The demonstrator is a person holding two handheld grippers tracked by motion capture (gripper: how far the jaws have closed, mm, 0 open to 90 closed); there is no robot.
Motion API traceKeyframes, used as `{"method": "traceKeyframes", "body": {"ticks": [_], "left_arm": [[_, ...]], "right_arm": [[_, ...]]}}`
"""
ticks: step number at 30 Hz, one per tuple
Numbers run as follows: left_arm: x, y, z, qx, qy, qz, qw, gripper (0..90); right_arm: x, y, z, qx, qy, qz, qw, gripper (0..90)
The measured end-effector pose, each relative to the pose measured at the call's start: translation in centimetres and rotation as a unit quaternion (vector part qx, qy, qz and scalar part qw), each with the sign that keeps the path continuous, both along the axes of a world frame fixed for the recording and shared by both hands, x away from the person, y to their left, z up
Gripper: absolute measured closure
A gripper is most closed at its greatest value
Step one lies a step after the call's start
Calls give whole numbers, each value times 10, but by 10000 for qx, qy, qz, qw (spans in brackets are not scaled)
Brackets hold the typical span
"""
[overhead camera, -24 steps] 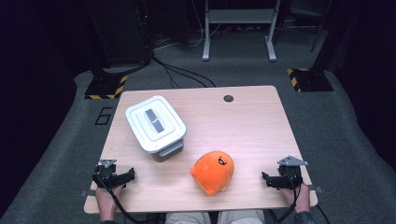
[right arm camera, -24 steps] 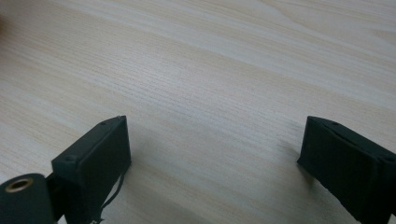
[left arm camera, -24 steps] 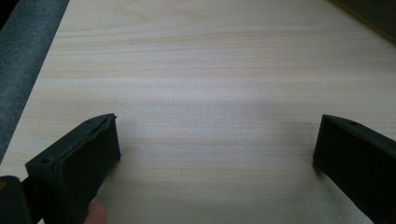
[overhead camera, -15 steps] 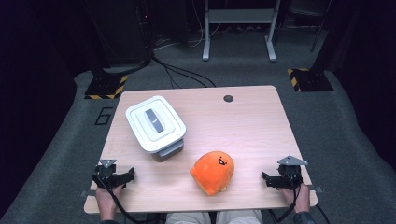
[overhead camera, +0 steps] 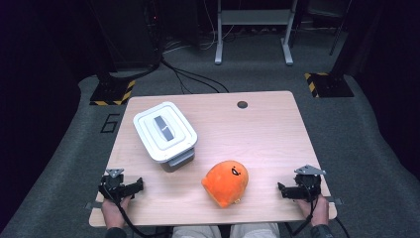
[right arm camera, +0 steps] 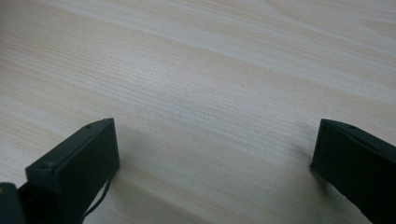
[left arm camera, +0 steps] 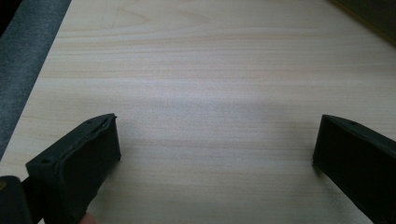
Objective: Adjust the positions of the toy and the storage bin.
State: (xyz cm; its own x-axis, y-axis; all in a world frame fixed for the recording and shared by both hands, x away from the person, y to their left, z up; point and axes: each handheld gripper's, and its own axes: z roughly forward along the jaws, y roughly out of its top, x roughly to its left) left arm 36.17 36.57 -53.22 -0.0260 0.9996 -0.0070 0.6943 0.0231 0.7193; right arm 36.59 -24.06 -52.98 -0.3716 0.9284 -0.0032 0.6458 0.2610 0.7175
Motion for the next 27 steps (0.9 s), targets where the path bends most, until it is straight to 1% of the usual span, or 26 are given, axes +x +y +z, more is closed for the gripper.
{"method": "traceKeyframes", "body": {"ticks": [3, 5, 6, 7, 8, 10, 11, 12, 13, 14, 15, 16, 17, 18, 19, 22, 23, 24, 27], "left_arm": [[0, 0, 0, 0, -1, 0, 10000, 4], [0, 0, 0, 0, 0, -1, 10000, 4], [0, 0, 0, -1, -2, -1, 10000, 4], [0, 0, 0, -1, -2, -1, 10000, 4], [0, 0, 0, -1, 0, -1, 10000, 4], [0, 0, 0, 0, 1, -3, 10000, 4], [0, 0, 0, 1, 1, -4, 10000, 4], [0, 0, 0, 1, 2, -3, 10000, 4], [0, 0, 0, 1, 2, -3, 10000, 4], [0, 0, 0, 0, 1, -4, 10000, 4], [0, 0, 0, 0, 1, -4, 10000, 4], [0, 0, 0, 1, 2, -1, 10000, 4], [0, 0, 0, 1, 2, -1, 10000, 5], [0, 0, 0, 0, 2, 1, 10000, 4], [0, 0, 0, 0, 2, 1, 10000, 4], [0, 0, 0, 0, 1, 4, 10000, 4], [0, 0, 0, 0, 1, 4, 10000, 5], [0, 0, 0, 0, -1, 5, 10000, 5], [0, 0, 0, 0, 1, 6, 10000, 5]], "right_arm": [[0, 1, 0, 6, 9, -29, 10000, 0], [0, 1, 1, -8, 54, -67, 10000, 0], [1, 2, 2, -38, 102, -57, 9999, 0], [1, 2, 2, -38, 102, -57, 9999, 0], [2, 2, 3, -36, 181, -75, 9998, 0], [2, 1, 4, -73, 195, -117, 9997, 0], [2, 2, 5, -86, 247, -143, 9996, 0], [2, 1, 7, -130, 264, -72, 9995, 0], [2, 1, 7, -130, 264, -72, 9995, 0], [1, 1, 14, -14, 218, -71, 9997, 0], [1, 1, 14, -14, 218, -71, 9997, 0], [-1, 1, 24, 138, 153, -69, 9998, 0], [-1, 1, 24, 138, 153, -69, 9998, 0], [-2, 2, 29, 246, 168, -29, 9996, 0], [-2, 2, 29, 246, 168, -29, 9996, 0], [-3, 9, 38, 359, 249, 78, 9990, 0], [-3, 9, 38, 359, 249, 78, 9990, 0], [-4, 14, 41, 393, 249, 161, 9988, 0], [-6, 22, 46, 414, 230, 266, 9985, 4]]}}
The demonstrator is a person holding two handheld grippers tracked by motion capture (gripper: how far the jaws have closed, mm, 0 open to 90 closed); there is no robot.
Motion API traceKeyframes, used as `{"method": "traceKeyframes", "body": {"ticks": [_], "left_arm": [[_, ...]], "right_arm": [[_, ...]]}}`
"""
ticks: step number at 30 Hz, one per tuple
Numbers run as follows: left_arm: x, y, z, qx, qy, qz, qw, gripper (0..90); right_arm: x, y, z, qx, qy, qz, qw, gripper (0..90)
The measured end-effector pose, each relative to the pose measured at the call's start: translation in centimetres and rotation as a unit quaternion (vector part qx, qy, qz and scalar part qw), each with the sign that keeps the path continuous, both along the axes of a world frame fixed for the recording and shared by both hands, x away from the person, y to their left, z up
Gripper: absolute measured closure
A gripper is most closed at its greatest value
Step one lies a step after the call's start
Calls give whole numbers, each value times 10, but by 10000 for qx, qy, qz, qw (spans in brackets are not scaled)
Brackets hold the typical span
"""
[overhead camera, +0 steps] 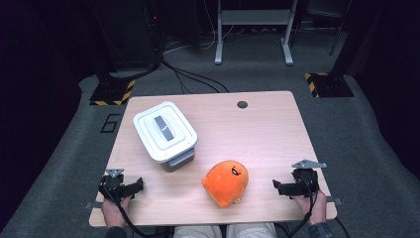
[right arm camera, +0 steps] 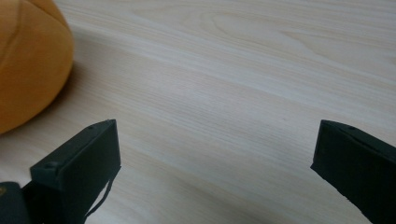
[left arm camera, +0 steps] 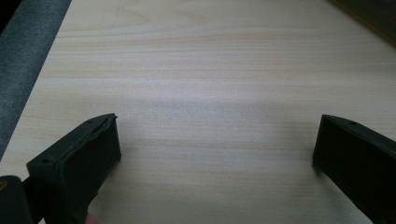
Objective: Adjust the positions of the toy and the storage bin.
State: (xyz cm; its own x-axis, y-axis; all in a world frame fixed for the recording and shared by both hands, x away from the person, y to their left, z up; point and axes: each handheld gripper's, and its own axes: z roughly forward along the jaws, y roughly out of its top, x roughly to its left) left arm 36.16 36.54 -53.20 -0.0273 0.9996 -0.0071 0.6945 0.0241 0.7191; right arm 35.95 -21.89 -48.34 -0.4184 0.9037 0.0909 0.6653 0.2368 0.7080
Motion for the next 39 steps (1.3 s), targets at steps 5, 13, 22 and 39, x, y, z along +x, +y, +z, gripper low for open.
{"method": "traceKeyframes", "body": {"ticks": [5, 13, 22, 39], "left_arm": [[0, 0, 0, 1, 2, 11, 10000, 5], [-1, 0, 0, 6, 22, 14, 10000, 9], [-1, 0, 0, 5, 17, 13, 10000, 9], [-1, 0, 0, 8, 11, 7, 10000, 11]], "right_arm": [[-2, 9, 7, 8, -55, 160, 9999, 4], [-7, 30, 22, -43, -172, 442, 9989, 0], [-8, 51, 35, -96, -238, 683, 9973, 0], [-9, 100, 53, -213, -336, 1222, 9917, 0]]}}
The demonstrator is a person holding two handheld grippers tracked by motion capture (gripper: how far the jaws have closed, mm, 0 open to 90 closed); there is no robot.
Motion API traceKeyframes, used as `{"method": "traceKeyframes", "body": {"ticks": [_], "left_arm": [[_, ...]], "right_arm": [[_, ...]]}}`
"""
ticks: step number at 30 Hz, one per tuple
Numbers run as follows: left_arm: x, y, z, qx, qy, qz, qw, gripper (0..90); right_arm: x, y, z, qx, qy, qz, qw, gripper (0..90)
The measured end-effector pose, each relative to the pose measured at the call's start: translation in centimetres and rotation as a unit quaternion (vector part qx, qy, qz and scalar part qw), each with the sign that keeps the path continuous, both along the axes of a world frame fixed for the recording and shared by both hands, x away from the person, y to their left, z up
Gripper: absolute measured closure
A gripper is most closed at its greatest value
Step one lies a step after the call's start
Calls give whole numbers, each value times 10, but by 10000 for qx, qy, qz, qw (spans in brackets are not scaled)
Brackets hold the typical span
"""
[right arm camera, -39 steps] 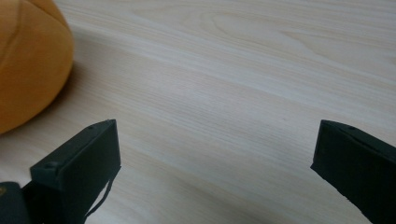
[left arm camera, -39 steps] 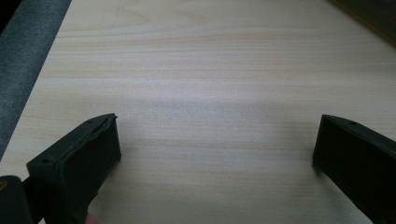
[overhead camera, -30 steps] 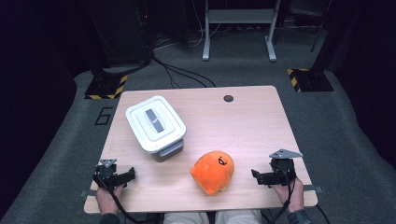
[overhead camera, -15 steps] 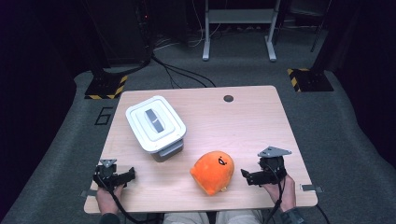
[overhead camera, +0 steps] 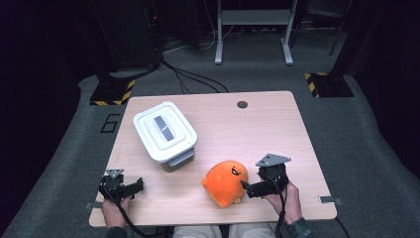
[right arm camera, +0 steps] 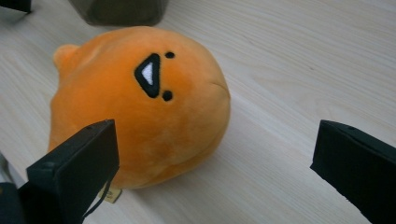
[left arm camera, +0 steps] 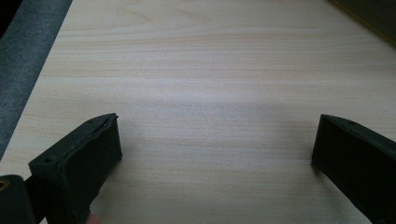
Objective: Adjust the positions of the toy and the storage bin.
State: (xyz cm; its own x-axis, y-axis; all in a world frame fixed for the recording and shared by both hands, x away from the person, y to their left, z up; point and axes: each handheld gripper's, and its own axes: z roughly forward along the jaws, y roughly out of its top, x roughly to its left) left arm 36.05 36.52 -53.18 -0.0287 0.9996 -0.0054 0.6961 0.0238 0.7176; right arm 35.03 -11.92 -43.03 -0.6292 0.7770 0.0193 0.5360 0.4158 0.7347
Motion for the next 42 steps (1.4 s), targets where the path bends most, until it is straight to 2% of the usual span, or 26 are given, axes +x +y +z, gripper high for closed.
{"method": "traceKeyframes", "body": {"ticks": [16, 21, 28, 33, 34, 42], "left_arm": [[0, 0, 0, -3, 3, 1, 10000, 11], [0, 0, 0, -5, 3, 2, 10000, 11], [0, 0, 0, -6, 1, 2, 10000, 11], [0, 0, 0, -6, 2, 3, 10000, 11], [0, 0, 0, -6, 0, 4, 10000, 11], [0, 0, 0, -6, -1, 2, 10000, 12]], "right_arm": [[1, 37, 4, -157, 64, 369, 9992, 0], [1, 44, 3, -178, 101, 385, 9990, 0], [4, 58, -2, -356, 62, 526, 9980, 0], [5, 64, -5, -458, 104, 491, 9977, 1], [7, 66, -8, -570, 88, 462, 9973, 27], [8, 66, -16, -637, 200, 388, 9970, 151]]}}
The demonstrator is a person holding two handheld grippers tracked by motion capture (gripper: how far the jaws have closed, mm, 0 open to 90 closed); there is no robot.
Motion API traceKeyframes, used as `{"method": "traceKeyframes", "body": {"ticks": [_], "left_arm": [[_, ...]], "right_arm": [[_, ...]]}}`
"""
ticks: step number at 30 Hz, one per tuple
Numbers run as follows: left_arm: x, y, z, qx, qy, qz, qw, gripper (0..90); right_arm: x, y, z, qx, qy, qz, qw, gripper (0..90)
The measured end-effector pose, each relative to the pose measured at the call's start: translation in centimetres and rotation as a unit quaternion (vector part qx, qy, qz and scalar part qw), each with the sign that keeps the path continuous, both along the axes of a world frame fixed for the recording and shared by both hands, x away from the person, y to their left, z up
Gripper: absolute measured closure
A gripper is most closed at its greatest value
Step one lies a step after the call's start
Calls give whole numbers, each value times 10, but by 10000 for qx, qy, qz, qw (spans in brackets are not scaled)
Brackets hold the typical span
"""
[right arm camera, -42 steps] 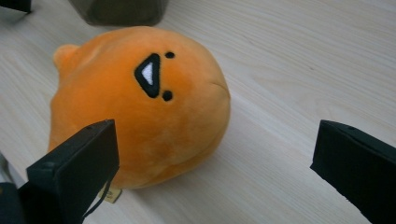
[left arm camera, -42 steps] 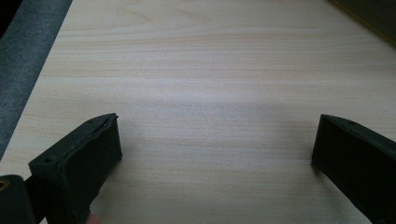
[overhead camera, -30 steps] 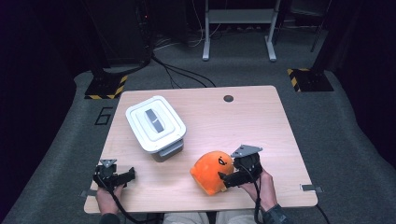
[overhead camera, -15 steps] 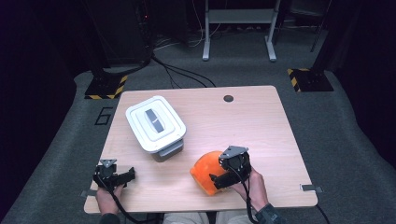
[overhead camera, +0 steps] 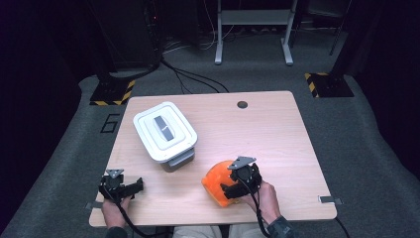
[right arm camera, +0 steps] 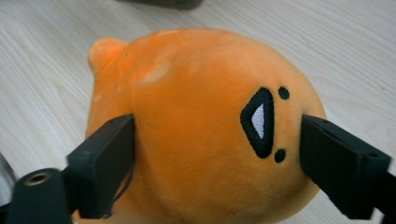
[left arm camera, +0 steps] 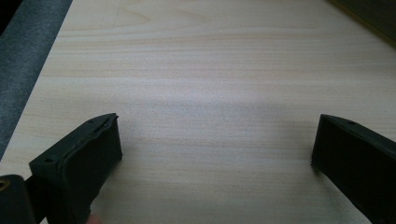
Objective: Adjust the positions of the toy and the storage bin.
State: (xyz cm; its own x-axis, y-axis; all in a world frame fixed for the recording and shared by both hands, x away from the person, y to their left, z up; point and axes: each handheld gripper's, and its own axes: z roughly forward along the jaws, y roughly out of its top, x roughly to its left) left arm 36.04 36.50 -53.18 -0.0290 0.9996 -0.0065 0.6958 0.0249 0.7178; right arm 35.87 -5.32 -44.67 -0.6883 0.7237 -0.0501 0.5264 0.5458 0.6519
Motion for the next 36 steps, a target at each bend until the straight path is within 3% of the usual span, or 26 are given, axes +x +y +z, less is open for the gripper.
{"method": "traceKeyframes", "body": {"ticks": [2, 11, 14, 18, 19, 22, 27, 36], "left_arm": [[0, 0, 0, 1, 1, 0, 10000, 12], [0, 0, 0, 2, -1, -3, 10000, 13], [0, 0, 0, 0, -4, -8, 10000, 15], [0, 0, 0, 5, -7, -9, 10000, 15], [0, 0, 0, 4, -8, -7, 10000, 15], [0, 0, 0, 3, -7, -8, 10000, 16], [0, 0, 0, 4, -6, -7, 10000, 15], [0, 0, 0, 4, -7, -7, 10000, 15]], "right_arm": [[0, 1, -3, -67, 86, -43, 9999, 188], [-1, -6, -13, 7, -33, -102, 9999, 397], [-1, -8, -14, 128, -99, -128, 9998, 503], [-2, -10, -15, 243, -145, -117, 9995, 558], [-1, -14, -14, 374, -82, -88, 9992, 589], [1, -24, -12, 633, -64, -73, 9979, 620], [0, -30, -8, 819, -28, -122, 9966, 630], [-3, -34, 1, 694, -197, -84, 9974, 628]]}}
